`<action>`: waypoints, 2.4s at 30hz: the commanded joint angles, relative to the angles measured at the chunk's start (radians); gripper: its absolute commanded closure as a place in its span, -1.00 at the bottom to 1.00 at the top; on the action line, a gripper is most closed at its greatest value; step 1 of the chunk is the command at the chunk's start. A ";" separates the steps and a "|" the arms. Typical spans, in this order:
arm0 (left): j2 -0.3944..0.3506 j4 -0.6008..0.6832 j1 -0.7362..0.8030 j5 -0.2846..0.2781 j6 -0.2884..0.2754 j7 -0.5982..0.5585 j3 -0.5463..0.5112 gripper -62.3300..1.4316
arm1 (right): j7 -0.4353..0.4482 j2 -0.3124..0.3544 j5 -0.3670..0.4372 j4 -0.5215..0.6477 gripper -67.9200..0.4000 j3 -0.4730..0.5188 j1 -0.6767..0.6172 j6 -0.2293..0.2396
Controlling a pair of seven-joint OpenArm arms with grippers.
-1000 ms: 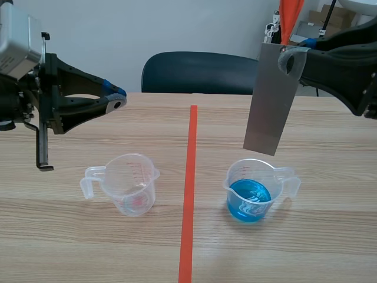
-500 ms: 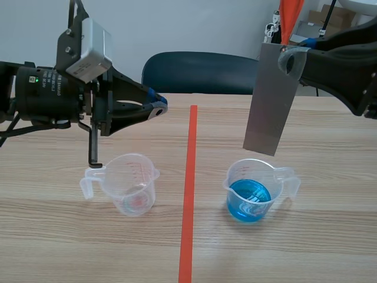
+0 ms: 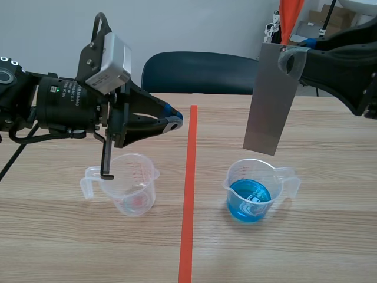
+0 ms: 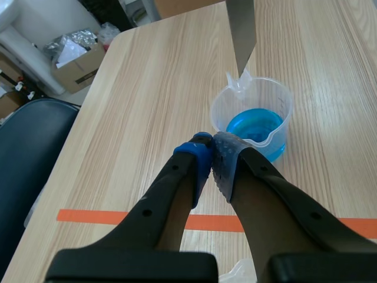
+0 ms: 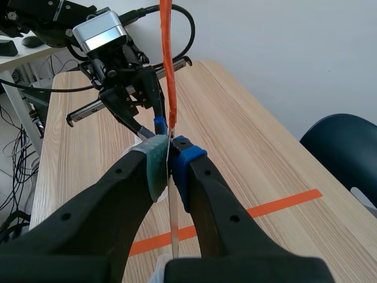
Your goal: Do the redox reaction experiment. move the plate over the blue solution
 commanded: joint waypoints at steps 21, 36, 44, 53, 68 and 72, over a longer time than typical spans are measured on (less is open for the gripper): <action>0.024 0.016 -0.014 0.004 -0.005 -0.009 0.000 0.84 | 0.014 0.013 0.015 0.011 0.97 0.016 0.012 0.003; 0.074 -0.027 -0.014 0.008 -0.005 -0.001 0.001 0.84 | 0.014 0.013 0.015 0.011 0.97 0.016 0.012 0.003; 0.077 -0.040 -0.014 0.008 -0.005 -0.001 0.021 0.84 | 0.014 0.013 0.015 0.011 0.97 0.016 0.012 0.003; 0.080 -0.040 -0.014 0.008 -0.005 -0.001 0.045 0.84 | 0.014 0.013 0.015 0.011 0.97 0.016 0.012 0.003; 0.080 -0.040 -0.014 0.008 -0.005 -0.001 0.045 0.84 | 0.011 0.013 0.015 0.011 0.97 0.016 0.014 0.003; 0.080 -0.040 -0.014 0.008 -0.005 -0.002 0.045 0.84 | 0.011 0.013 0.015 0.011 0.97 0.016 0.014 0.003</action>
